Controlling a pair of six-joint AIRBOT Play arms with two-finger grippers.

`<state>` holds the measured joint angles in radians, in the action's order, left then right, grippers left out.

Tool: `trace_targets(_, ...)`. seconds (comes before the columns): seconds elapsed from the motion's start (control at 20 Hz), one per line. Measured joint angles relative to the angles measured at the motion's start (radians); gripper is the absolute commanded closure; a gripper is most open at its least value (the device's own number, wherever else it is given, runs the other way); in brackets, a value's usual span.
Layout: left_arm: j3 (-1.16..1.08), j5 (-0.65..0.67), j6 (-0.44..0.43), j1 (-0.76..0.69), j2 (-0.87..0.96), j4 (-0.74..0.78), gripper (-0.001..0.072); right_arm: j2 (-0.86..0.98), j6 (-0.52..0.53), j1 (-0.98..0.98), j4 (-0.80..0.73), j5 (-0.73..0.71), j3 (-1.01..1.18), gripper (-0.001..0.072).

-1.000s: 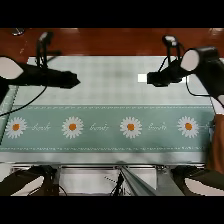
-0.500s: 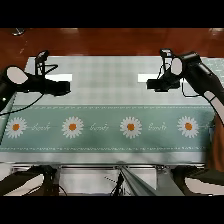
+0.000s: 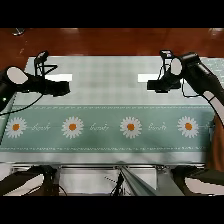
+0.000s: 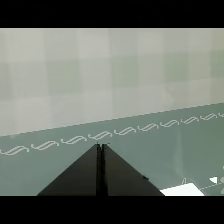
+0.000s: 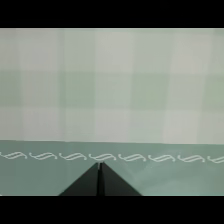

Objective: Fold the shirts.

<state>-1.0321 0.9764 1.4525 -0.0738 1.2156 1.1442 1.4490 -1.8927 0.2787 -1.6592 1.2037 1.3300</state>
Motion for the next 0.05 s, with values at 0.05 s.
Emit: trace_targets(0.05,0.0,0.0,0.0,0.0,0.0,0.0,0.0683,0.0,0.0,0.0,0.0,0.0,0.0,0.0683)
